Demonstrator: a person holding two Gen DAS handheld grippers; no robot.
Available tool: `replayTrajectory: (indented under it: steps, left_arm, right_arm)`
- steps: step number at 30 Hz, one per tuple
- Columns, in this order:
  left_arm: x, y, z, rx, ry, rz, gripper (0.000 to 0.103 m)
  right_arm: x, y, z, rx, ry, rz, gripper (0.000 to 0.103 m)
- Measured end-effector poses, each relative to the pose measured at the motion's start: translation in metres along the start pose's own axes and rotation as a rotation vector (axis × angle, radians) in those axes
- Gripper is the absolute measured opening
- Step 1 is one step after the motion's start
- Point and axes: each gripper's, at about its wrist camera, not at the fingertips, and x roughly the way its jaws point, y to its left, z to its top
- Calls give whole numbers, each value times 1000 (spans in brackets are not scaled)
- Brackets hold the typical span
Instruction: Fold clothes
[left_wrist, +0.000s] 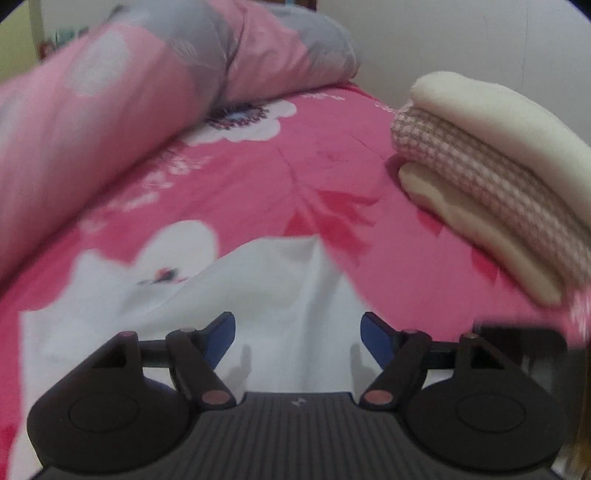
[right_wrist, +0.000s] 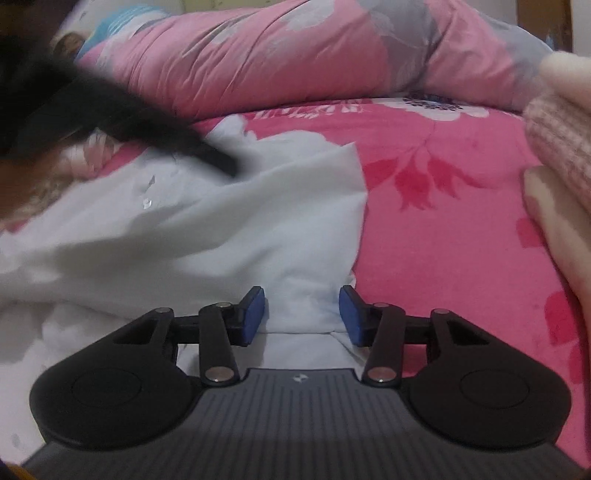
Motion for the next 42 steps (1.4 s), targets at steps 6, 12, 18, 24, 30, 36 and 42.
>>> replayTrajectory:
  steps: [6,12,18,24,30,36,42]
  left_arm:
    - [59,-2,29,-70,46,12,10]
    - [86,33,29,-211,6,-36,4]
    - [36,70,29,-283,-49,15,44]
    - [-60,83,-8,-115,-25,116,48]
    - [-78,63,-72,86,133,187,48]
    - [-54,54,-101,160,158,241,44]
    - [-47,37,-119,299,144,251,44]
  right_arm:
    - [-2,-7,1,15,-17,26,46]
    - [-2,-13,0,35,-24,45,45]
    - [-4,-16,-4,66,-34,67,45]
    - [-5,-15,-4,65,-37,65,45]
    - [-3,-16,-4,66,-40,66,45]
    - [-4,-17,-5,68,-43,68,45]
    - [-4,-17,-5,74,-44,72,45]
